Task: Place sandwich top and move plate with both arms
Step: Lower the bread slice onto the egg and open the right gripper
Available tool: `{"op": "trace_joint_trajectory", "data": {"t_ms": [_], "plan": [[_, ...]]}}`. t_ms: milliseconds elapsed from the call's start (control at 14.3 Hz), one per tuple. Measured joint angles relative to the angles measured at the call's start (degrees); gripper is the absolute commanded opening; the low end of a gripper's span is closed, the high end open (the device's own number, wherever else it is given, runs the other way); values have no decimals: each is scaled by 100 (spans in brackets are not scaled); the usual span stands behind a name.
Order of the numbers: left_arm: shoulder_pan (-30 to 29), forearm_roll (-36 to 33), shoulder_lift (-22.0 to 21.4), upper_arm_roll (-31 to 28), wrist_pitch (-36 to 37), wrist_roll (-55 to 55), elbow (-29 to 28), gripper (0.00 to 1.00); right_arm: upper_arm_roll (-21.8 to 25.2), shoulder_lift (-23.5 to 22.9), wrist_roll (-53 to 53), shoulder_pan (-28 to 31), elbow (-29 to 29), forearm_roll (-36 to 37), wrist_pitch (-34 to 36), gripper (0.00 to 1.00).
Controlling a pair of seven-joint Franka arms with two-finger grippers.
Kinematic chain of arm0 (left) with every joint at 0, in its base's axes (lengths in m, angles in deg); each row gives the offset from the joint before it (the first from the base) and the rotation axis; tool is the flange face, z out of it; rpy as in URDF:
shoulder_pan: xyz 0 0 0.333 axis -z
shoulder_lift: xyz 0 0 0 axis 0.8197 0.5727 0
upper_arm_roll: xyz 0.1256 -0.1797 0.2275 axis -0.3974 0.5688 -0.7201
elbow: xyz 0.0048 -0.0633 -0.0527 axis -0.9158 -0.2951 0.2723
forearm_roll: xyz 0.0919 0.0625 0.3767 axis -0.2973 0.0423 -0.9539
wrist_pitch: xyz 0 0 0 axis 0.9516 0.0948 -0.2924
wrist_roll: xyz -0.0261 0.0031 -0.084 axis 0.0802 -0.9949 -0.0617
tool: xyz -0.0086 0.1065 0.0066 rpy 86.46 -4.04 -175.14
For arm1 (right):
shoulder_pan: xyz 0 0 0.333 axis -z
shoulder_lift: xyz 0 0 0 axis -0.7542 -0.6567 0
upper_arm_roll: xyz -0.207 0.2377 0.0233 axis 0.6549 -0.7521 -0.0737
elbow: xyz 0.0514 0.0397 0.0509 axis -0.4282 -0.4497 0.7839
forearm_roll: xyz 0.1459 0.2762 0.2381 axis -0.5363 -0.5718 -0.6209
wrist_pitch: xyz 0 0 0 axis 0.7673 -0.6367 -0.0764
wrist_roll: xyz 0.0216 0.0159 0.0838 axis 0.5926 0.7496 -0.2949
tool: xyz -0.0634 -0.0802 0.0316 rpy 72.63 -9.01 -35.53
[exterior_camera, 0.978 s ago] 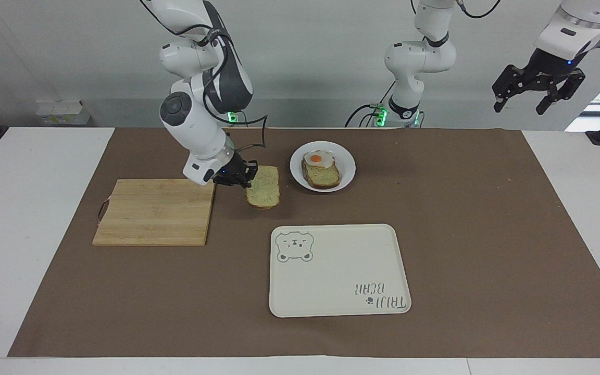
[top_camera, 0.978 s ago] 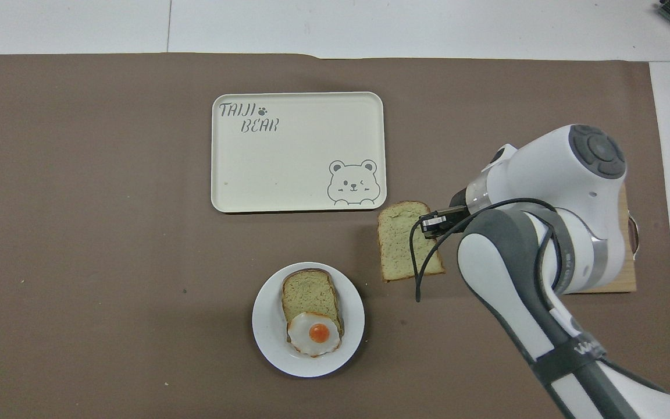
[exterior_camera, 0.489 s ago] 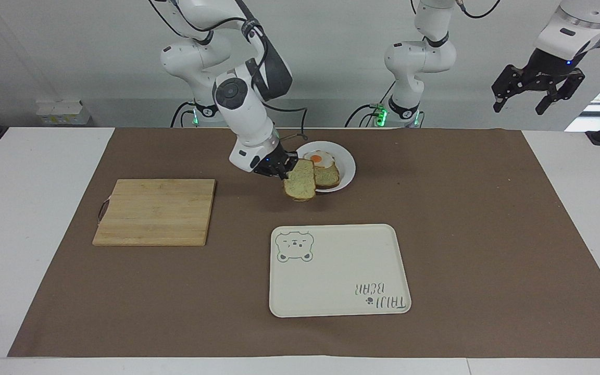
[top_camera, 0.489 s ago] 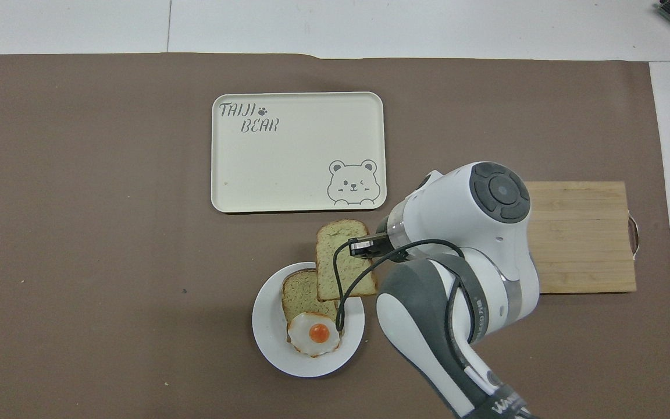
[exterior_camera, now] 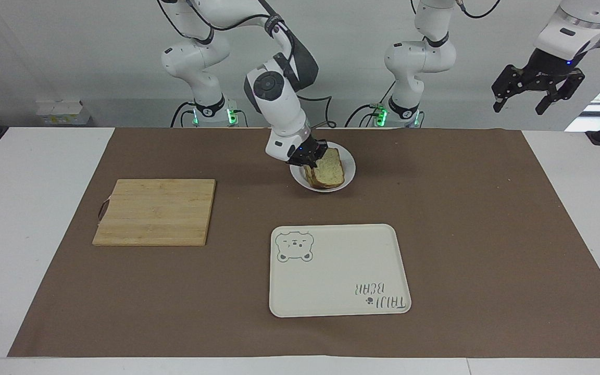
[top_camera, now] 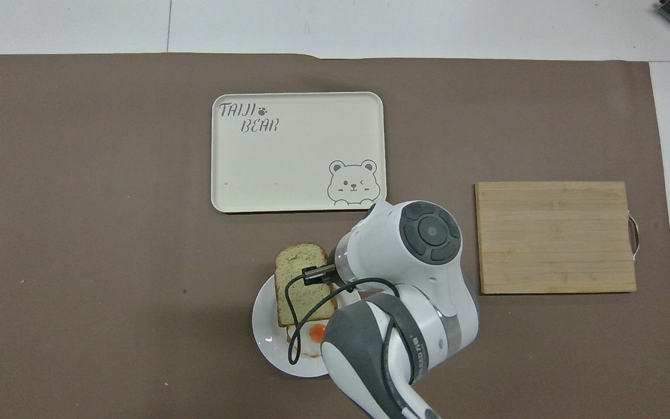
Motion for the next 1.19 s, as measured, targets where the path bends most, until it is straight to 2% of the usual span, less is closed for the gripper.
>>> {"op": "trace_joint_trajectory", "data": {"t_ms": [349,768,1187], "plan": [[1,17,0,31,0,-8,0,100,-4,-491,-5,-320,-171,0,-542,0],[1,20,0,21,0,-26,0,100,21,-489,-4,-302,-170,-1,-520,0],[1,21,0,21,0,-31,0,100,23,-413,-77,-302,-224,-1,-145,0]]}}
